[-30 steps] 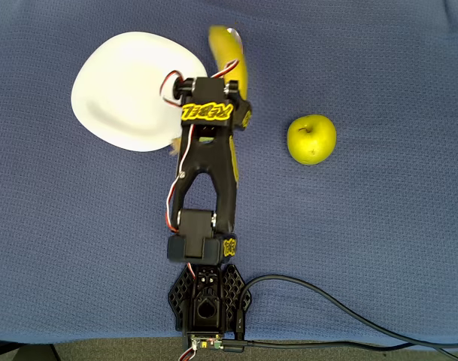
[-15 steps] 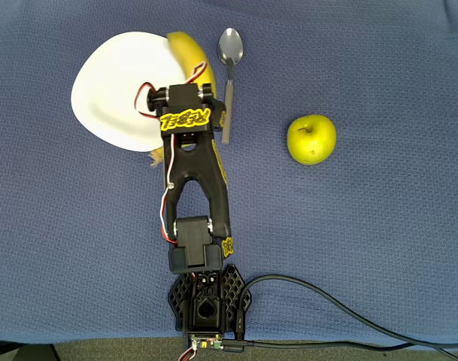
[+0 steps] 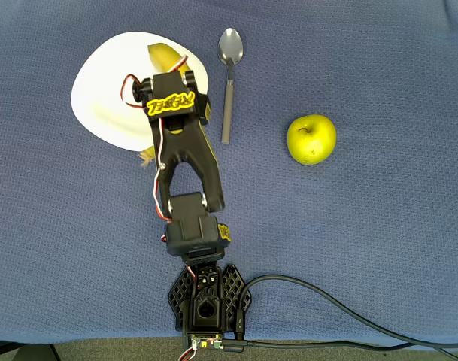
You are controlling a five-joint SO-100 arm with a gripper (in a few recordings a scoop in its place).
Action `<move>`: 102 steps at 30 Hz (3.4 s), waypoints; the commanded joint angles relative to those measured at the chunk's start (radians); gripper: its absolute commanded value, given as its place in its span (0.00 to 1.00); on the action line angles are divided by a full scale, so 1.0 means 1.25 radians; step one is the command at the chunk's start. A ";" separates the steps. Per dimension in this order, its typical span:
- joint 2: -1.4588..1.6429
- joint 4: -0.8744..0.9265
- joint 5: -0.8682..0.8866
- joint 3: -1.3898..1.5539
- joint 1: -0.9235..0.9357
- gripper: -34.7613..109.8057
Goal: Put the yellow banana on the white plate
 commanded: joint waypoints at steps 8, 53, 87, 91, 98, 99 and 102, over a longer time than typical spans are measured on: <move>-0.043 -0.044 -0.065 -0.173 -0.033 0.24; -0.174 -0.333 -0.098 -0.115 -0.028 0.24; -0.185 -0.340 0.004 -0.013 -0.083 0.24; -0.182 -0.342 -0.009 -0.001 -0.074 0.25; -0.178 -0.342 0.039 0.001 -0.071 0.41; -0.178 -0.340 0.047 0.000 -0.071 0.42; -0.173 -0.334 0.072 0.000 -0.071 0.46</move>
